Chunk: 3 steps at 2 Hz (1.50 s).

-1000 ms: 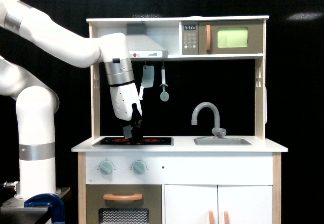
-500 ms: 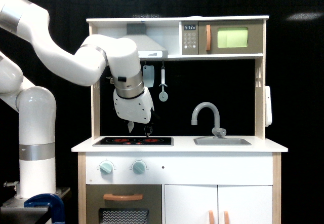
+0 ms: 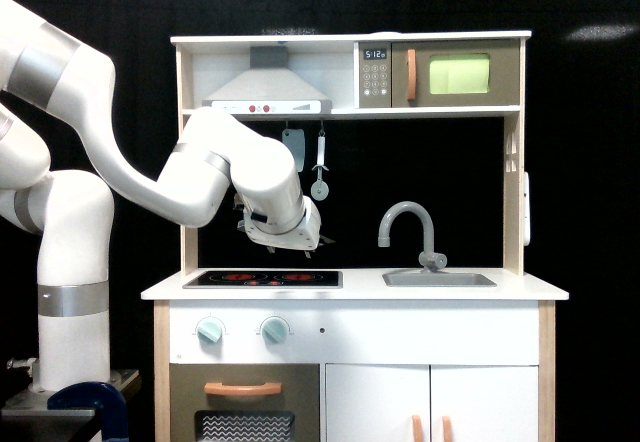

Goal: Turn on the faucet

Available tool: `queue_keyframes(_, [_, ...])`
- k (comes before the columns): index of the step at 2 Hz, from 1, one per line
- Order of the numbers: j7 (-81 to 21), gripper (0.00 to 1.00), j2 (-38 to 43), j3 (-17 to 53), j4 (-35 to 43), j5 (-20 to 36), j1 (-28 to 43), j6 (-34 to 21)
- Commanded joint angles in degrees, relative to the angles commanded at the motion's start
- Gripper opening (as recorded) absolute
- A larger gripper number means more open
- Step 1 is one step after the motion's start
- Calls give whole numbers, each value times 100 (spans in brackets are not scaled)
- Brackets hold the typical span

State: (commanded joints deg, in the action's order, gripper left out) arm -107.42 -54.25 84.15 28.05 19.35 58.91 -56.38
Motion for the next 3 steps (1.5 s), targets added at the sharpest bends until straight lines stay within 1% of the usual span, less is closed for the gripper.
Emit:
queue_keyframes(1, [-374,100,-580,751,215,-73,1026,72])
queue_keyframes(2, [-385,100,-1000,1046,443,-261,1652,-183])
queue_keyframes(3, [-195,100,-1327,866,241,-136,2164,578])
